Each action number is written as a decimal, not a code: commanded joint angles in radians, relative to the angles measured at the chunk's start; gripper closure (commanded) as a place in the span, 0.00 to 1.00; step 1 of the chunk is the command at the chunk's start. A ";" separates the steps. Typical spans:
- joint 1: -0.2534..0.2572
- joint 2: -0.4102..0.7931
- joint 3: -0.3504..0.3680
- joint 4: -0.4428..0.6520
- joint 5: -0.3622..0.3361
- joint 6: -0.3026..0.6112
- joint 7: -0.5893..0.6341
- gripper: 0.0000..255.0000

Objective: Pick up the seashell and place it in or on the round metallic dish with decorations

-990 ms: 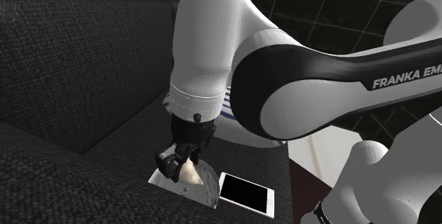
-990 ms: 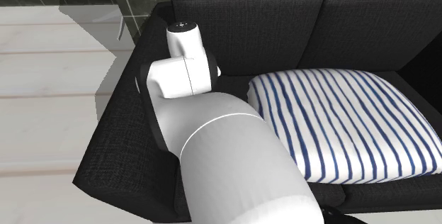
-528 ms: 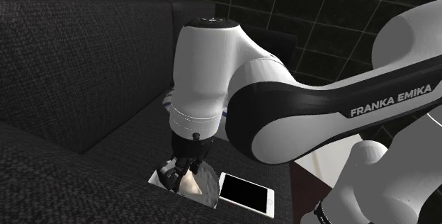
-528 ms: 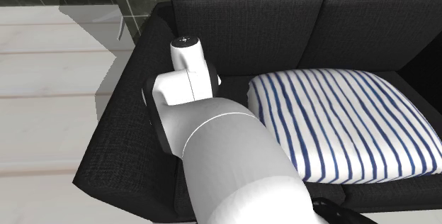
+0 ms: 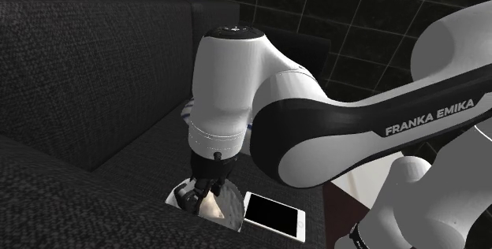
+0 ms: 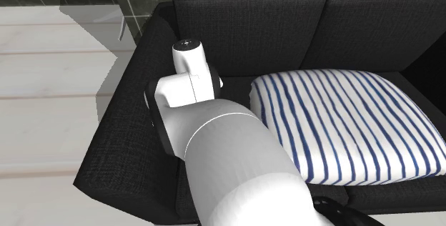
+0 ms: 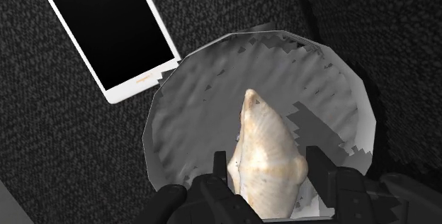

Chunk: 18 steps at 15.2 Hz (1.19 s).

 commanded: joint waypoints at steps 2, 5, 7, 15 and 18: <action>0.000 0.000 0.000 0.000 0.000 0.000 0.000 0.00; 0.000 0.000 0.000 0.000 0.000 0.000 0.000 0.00; 0.001 -0.013 -0.005 0.023 0.005 -0.034 -0.005 0.00; 0.001 -0.042 -0.018 0.092 0.014 -0.130 -0.013 0.00; 0.001 -0.042 -0.018 0.092 0.014 -0.130 -0.013 0.00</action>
